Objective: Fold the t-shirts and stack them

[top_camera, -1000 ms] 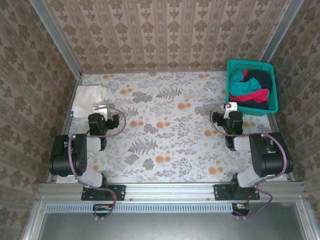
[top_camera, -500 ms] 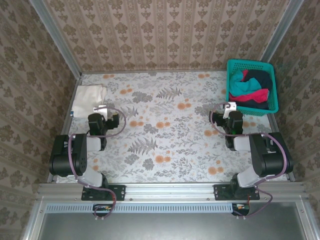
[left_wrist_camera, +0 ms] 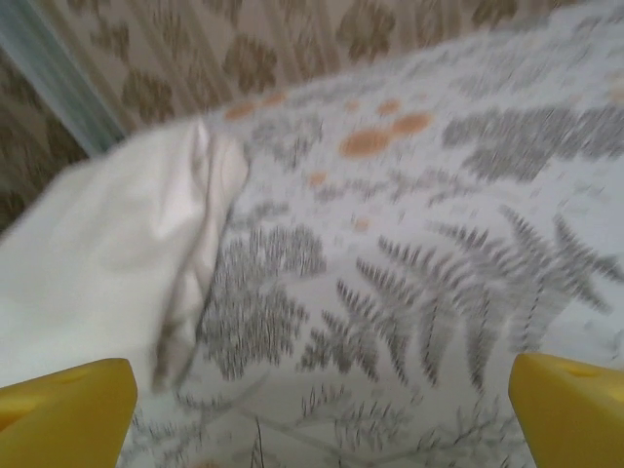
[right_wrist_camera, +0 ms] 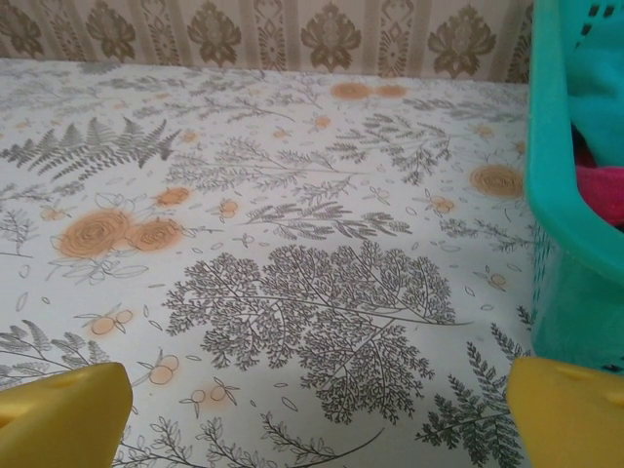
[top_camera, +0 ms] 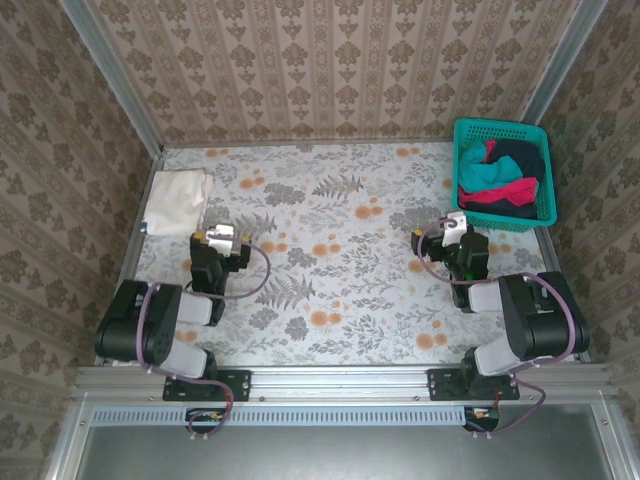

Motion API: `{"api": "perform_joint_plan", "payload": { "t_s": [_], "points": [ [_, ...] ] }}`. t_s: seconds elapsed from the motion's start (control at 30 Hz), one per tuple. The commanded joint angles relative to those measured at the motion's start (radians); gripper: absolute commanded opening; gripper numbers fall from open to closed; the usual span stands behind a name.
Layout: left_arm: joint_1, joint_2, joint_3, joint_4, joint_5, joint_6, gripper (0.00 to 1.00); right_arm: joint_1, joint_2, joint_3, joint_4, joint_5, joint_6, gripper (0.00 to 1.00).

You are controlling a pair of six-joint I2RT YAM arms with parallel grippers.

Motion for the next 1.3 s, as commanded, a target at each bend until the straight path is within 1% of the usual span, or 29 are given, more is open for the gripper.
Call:
{"api": "perform_joint_plan", "payload": {
  "t_s": [0.0, 0.1, 0.17, 0.23, 0.3, 0.37, 0.43, 0.5, 0.57, 0.63, 0.7, 0.77, 0.87, 0.93, 1.0, 1.17, 1.27],
  "points": [
    [-0.047, -0.151, 0.056, -0.157, -0.023, 0.091, 1.00, 0.010, -0.024, -0.034, 0.092, -0.035, -0.024, 1.00],
    [-0.071, -0.276, 0.114, -0.358, 0.060, 0.106, 1.00, 0.011, -0.026, -0.031, 0.086, -0.033, -0.024, 1.00],
    [-0.094, -0.318, 0.147, -0.438, 0.094, 0.119, 1.00, 0.011, -0.025, -0.025, 0.074, -0.033, -0.023, 1.00],
    [-0.112, -0.338, 0.170, -0.491, 0.118, 0.128, 1.00, 0.009, -0.029, -0.008, 0.037, -0.036, -0.021, 1.00],
    [-0.123, -0.338, 0.189, -0.525, 0.149, 0.124, 1.00, 0.008, -0.029, -0.006, 0.037, -0.036, -0.021, 1.00],
    [-0.137, -0.326, 0.208, -0.541, 0.160, 0.116, 1.00, 0.011, -0.035, 0.001, 0.029, -0.001, -0.009, 1.00],
    [-0.148, -0.304, 0.221, -0.535, 0.175, 0.102, 1.00, 0.010, -0.123, 0.045, -0.129, 0.014, -0.001, 1.00],
    [-0.160, -0.271, 0.245, -0.535, 0.206, 0.097, 1.00, 0.011, -0.211, 0.085, -0.265, -0.012, -0.011, 1.00],
    [-0.173, -0.239, 0.274, -0.538, 0.237, 0.099, 1.00, 0.017, -0.273, 0.115, -0.355, -0.038, -0.028, 1.00],
    [-0.190, -0.208, 0.299, -0.536, 0.265, 0.094, 1.00, 0.024, -0.338, 0.176, -0.497, -0.048, -0.030, 1.00],
    [-0.211, -0.172, 0.326, -0.521, 0.294, 0.081, 1.00, 0.025, -0.383, 0.241, -0.608, -0.018, -0.004, 1.00],
    [-0.236, -0.137, 0.361, -0.523, 0.333, 0.083, 1.00, 0.022, -0.406, 0.320, -0.708, 0.043, 0.046, 1.00],
    [-0.306, -0.090, 0.409, -0.520, 0.353, 0.088, 1.00, 0.006, -0.374, 0.462, -0.856, 0.093, 0.107, 1.00],
    [-0.338, -0.064, 0.431, -0.508, 0.379, 0.088, 1.00, -0.017, -0.318, 0.572, -0.953, 0.128, 0.156, 1.00],
    [-0.370, -0.041, 0.451, -0.501, 0.390, 0.085, 1.00, -0.057, -0.237, 0.694, -1.049, 0.148, 0.220, 1.00],
    [-0.419, 0.009, 0.460, -0.447, 0.409, 0.057, 1.00, -0.151, -0.023, 0.908, -1.224, 0.173, 0.375, 0.99],
    [-0.448, 0.038, 0.458, -0.428, 0.415, 0.048, 1.00, -0.184, 0.096, 1.010, -1.301, 0.213, 0.429, 0.94]
  ]
}}
